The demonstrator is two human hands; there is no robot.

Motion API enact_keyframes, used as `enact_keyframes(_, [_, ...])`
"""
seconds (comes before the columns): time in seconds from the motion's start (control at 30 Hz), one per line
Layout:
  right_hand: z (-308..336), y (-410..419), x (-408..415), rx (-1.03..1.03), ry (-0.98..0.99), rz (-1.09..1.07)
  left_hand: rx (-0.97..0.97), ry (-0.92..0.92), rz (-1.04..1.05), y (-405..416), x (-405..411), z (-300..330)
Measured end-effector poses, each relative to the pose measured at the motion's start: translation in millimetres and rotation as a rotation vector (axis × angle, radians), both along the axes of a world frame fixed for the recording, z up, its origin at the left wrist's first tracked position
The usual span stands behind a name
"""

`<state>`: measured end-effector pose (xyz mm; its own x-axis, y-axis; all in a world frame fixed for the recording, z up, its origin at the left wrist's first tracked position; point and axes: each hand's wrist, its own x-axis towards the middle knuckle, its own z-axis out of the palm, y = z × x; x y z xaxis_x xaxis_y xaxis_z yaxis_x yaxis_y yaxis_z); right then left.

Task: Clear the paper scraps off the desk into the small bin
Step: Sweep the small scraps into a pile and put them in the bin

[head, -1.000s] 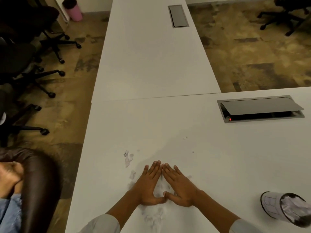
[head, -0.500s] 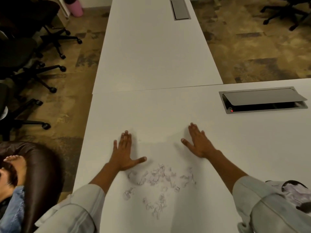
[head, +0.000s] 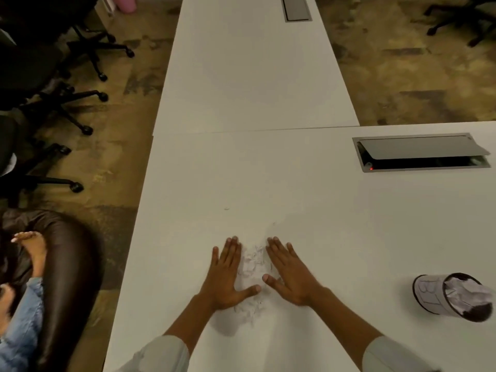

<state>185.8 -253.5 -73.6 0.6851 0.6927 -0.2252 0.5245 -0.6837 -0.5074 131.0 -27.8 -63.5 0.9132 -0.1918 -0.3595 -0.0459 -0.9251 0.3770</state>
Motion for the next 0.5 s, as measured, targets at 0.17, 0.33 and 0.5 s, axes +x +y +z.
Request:
enact_keyframes(0.17, [7,4,-40,0.152,0.101,-0.04,-0.117,-0.002,0.032,-29,-34,8])
enact_keyframes(0.33, [22,-38,-57,0.271,0.077,-0.472,-0.107,-0.051,0.231,1,-47,25])
enact_keyframes(0.5, [-1,-81,-106,-0.044,-0.003,-0.577,0.018,0.095,0.456,28,-92,18])
